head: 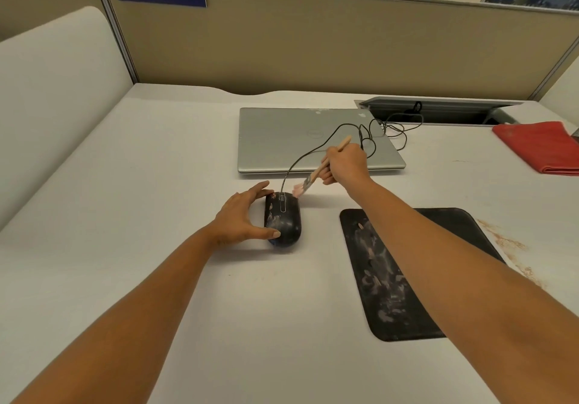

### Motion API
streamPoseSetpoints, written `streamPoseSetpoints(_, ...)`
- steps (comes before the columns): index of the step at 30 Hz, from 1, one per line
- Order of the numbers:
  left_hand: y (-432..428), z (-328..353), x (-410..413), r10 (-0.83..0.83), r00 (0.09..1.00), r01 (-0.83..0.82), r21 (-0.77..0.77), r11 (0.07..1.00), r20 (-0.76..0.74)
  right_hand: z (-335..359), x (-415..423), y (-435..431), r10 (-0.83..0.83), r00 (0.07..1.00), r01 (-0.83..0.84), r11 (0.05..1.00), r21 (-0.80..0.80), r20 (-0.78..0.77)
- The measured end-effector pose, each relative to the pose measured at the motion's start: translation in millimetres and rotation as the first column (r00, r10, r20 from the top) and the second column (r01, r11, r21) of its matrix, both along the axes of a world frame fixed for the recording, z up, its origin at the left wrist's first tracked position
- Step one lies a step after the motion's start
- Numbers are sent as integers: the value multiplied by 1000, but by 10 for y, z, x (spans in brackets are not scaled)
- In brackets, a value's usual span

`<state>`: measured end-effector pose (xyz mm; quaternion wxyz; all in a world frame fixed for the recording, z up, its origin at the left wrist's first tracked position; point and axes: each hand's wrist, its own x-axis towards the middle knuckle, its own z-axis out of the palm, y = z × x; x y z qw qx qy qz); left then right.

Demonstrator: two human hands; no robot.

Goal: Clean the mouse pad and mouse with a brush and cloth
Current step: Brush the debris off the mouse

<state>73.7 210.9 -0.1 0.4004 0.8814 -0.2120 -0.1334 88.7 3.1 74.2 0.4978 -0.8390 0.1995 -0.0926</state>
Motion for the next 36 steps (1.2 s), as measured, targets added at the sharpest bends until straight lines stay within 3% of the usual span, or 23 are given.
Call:
streamPoseSetpoints(3, -5, -1, 7, 3, 1000, -3, 1, 1000, -5, -21, -17, -2, 3, 1000, 0, 991, 134, -25)
streamPoseSetpoints(9, -8, -1, 5, 3, 1000, -3, -3, 1000, -7, -67, -130, -120, -26, 1000, 26, 999, 39, -8)
streamPoseSetpoints(14, -8, 5, -1, 3, 1000, -3, -9, 1000, -14, -118, -192, -89, -13, 1000, 7, 980, 201, 26)
streamPoseSetpoints(17, -10, 10, -10, 7, 1000, -7, -22, 1000, -16, -103, -264, -120, 16, 1000, -12, 985, 173, -19)
streamPoseSetpoints(20, -10, 18, -13, 5, 1000, -5, -28, 1000, -21, -78, -414, -108, 51, 994, -63, 990, 129, 95)
streamPoseSetpoints(24, -10, 16, -13, 5, 1000, -5, -32, 999, -15, -185, -753, 71, 210, 924, -255, 961, 104, 320)
streamPoseSetpoints(29, 7, 27, -5, -36, 999, 36, -18, 999, -11, -171, -902, 112, 305, 898, -339, 939, 55, 318)
streamPoseSetpoints(33, 27, 25, 9, -97, 995, 95, 94, 991, 16, -134, -875, 119, 242, 891, -300, 949, 98, 384)
streamPoseSetpoints(36, 30, 9, 4, -104, 993, 98, 103, 990, 52, -192, -926, 168, 330, 882, -374, 925, 74, 337)
